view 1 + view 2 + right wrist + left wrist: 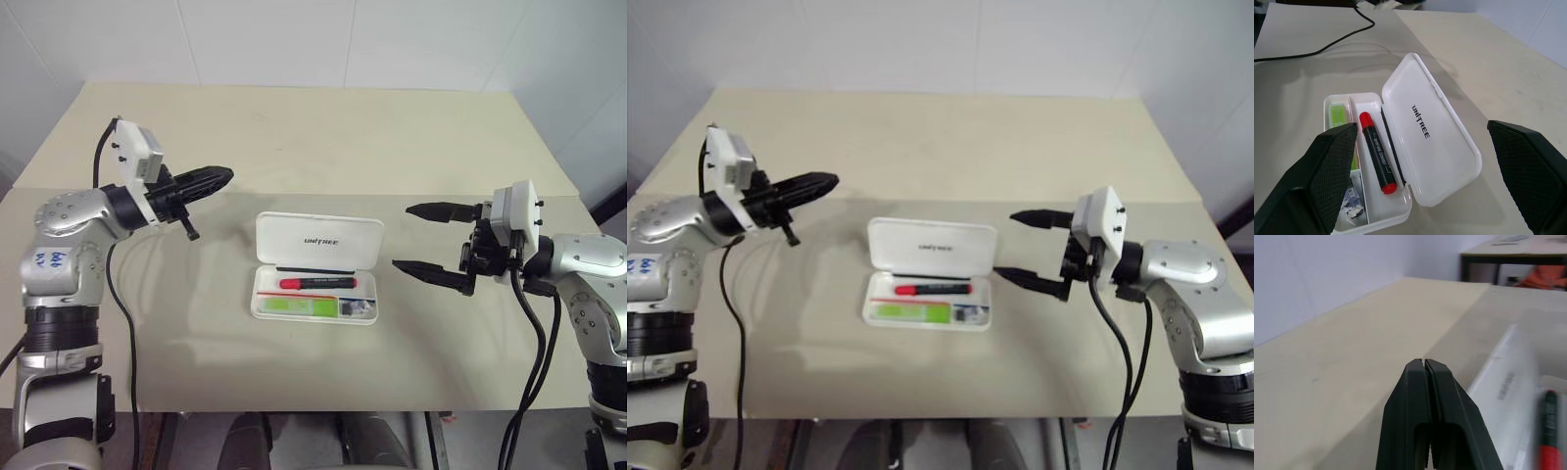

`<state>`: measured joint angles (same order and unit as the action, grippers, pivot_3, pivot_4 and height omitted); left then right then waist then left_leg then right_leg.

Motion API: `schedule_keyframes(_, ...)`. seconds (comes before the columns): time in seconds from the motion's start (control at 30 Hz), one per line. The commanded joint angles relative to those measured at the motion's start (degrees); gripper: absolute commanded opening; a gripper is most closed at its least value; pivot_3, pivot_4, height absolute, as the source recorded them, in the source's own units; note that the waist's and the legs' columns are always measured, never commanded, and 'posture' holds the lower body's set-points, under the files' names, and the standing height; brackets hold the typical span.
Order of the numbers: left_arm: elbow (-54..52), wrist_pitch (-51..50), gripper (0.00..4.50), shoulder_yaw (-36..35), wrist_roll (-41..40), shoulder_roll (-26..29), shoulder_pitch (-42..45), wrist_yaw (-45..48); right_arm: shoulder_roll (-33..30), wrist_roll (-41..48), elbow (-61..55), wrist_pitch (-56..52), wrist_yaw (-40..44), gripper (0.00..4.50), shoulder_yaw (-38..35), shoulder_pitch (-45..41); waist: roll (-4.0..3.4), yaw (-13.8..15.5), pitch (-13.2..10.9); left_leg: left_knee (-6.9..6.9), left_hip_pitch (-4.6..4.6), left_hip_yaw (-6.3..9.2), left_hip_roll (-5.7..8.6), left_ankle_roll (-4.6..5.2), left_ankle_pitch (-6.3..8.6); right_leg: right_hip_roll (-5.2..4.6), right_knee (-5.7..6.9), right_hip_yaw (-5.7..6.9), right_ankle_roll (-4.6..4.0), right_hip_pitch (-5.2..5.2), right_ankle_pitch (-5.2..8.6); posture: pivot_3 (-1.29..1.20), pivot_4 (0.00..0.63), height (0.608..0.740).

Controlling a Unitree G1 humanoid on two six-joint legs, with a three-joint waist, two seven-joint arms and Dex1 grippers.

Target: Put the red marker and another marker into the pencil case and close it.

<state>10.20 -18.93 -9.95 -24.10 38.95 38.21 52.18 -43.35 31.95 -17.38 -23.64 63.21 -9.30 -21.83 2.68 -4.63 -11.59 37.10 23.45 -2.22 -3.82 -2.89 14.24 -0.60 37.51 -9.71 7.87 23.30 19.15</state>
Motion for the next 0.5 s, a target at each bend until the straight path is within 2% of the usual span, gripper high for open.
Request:
schedule_keyframes(0.03,3.45,2.95,0.05,3.73,4.4,-1.09,1.55,-0.5,-0.55,0.12,-0.43,1.11,-0.47,4.5,-0.42,-0.73,0.0,-0.12,0.0,-0.01,0.0,-0.01,0.0,0.0,0.0,0.0,0.0,0.0,0.0,0.0,0.0,0.0,0.15,0.74)
schedule_keyframes(0.23,7.59,5.19,0.05,8.83,7.37,-2.35,1.74,3.83,-0.61,0.38,-1.31,0.58,-1.08,4.5,-0.25,-0.64,0.0,-0.11,0.0,-0.03,0.02,-0.01,0.0,-0.01,-0.01,0.02,0.0,-0.01,0.0,0.03,0.0,0.0,0.15,0.74)
schedule_keyframes(0.5,6.27,6.27,0.05,8.34,4.92,-2.78,1.64,10.13,-0.32,0.65,-2.25,0.2,-2.31,4.5,-0.15,-0.07,0.0,-0.05,0.0,-0.03,0.01,-0.01,0.0,-0.01,-0.01,0.01,0.0,-0.01,0.0,0.02,0.0,0.0,0.15,0.74)
